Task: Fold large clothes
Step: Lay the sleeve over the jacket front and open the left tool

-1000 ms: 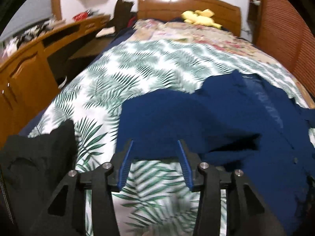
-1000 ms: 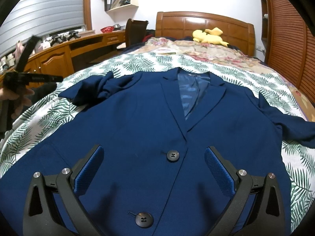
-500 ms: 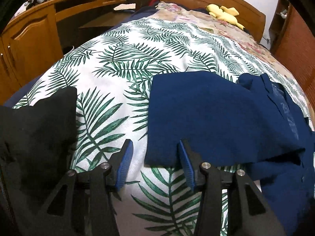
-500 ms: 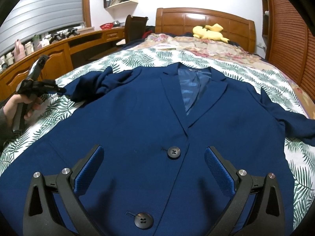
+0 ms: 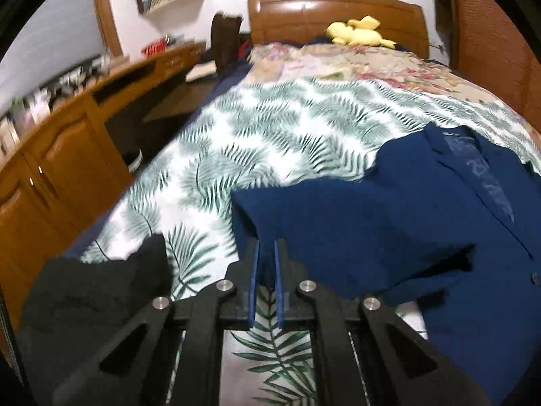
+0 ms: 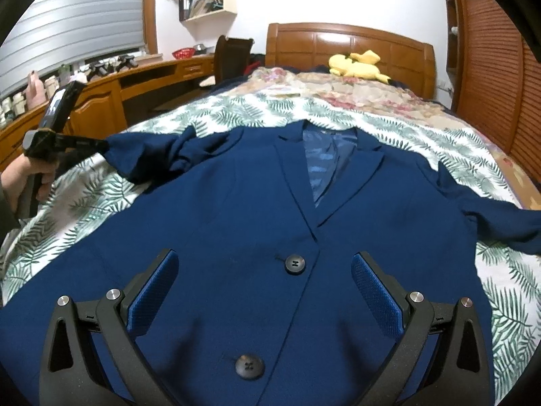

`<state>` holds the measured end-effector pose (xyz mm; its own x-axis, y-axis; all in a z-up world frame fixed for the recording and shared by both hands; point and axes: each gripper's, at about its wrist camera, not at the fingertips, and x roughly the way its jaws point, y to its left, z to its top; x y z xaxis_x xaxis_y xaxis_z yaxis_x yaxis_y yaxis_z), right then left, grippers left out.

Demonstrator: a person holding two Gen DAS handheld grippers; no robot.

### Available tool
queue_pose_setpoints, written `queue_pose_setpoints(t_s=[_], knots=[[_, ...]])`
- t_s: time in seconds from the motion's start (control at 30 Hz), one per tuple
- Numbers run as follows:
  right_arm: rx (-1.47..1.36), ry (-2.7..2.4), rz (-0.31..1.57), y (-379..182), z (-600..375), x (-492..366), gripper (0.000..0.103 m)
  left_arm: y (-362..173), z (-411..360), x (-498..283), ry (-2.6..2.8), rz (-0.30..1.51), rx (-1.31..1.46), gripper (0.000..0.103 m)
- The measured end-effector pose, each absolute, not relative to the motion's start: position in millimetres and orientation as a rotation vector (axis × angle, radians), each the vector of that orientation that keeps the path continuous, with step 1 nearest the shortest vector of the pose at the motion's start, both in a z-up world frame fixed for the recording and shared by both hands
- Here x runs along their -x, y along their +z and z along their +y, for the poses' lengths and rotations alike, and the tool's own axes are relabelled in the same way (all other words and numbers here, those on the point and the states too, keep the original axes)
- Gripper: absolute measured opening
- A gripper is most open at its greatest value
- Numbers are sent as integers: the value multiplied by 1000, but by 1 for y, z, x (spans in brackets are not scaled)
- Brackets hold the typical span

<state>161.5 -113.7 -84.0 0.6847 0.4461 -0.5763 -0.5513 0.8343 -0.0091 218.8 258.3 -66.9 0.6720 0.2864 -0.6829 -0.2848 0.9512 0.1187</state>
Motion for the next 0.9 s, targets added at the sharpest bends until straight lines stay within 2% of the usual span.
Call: queue_pose_setpoints(t_s=[0.17,0.6,0.9], knots=[[191,553,567,-71,-127,-148,103,-33,219,-210,249,713,-18,0],[128,448,520,-37,-215,-124,103,66,46,-171,-47,544,-67,0],[100,375,525,-33,-261,-118,103,72,-33,-124,-199,542,-96,0]])
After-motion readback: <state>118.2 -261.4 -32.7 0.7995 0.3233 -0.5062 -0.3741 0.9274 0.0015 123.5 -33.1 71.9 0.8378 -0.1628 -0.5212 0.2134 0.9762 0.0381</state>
